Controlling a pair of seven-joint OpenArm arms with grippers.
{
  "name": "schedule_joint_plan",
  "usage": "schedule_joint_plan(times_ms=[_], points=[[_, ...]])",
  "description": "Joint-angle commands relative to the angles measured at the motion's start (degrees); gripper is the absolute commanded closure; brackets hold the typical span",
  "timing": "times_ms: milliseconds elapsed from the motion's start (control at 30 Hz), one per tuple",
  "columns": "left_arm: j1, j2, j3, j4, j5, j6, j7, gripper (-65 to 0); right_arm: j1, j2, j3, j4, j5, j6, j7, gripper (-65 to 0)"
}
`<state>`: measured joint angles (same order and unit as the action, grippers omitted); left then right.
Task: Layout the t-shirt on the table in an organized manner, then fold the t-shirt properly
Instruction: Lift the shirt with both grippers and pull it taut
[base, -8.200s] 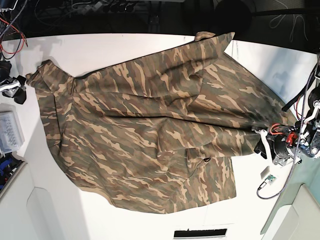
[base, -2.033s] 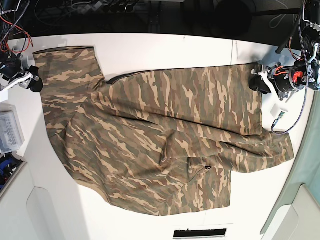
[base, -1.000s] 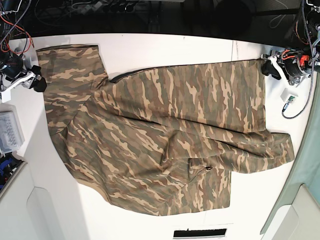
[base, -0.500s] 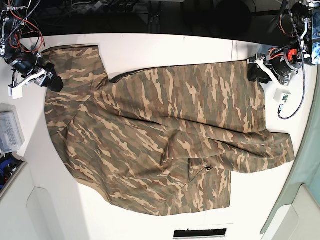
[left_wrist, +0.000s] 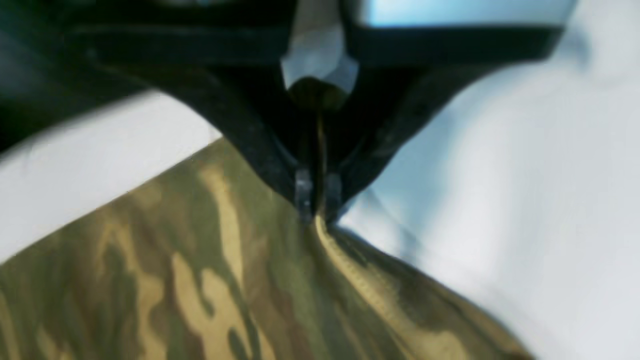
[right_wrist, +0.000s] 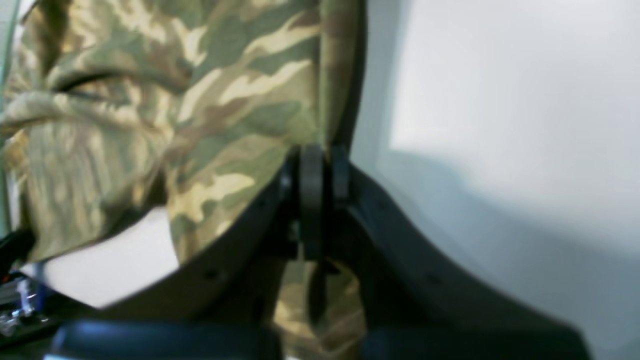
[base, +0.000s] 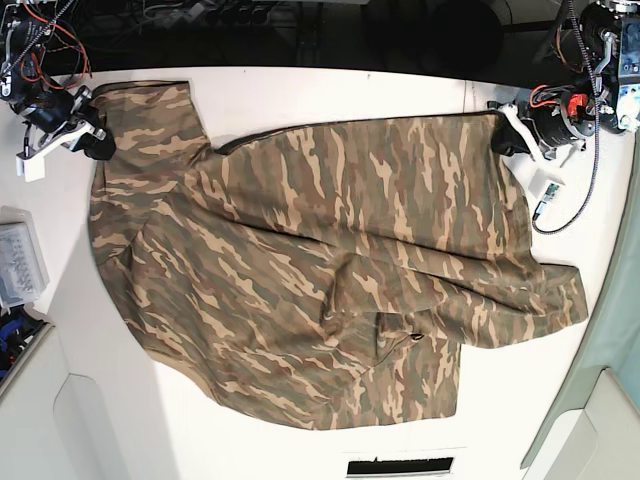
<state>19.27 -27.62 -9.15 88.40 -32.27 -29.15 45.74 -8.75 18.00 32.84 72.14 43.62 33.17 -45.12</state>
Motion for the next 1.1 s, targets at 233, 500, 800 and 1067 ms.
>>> schedule_joint_plan(times_ms=[233,500,800,1067], points=[[8.5,-4.0,-7.5,17.2,-1.9,1.5,-1.0,0.0,0.2,7.0,8.0,6.4,3.0,0.1,-1.6,0.0],[19.0,-2.3,-17.4,28.2,-2.7,1.5,-12.1,0.0,-4.7,7.8,10.7,13.8,8.3,0.1,-1.9,0.0],[22.5,0.0,-23.0,30.4,-5.2,1.4,-11.8,0.0,-6.4,7.8,10.0,16.3,9.1,0.3,-3.3,0.0],[20.9,0.0,-25.4,30.3,-5.9,3.2,-13.4,0.0,-5.6,7.8,8.9,16.5,10.4,0.4,-2.7,0.0]])
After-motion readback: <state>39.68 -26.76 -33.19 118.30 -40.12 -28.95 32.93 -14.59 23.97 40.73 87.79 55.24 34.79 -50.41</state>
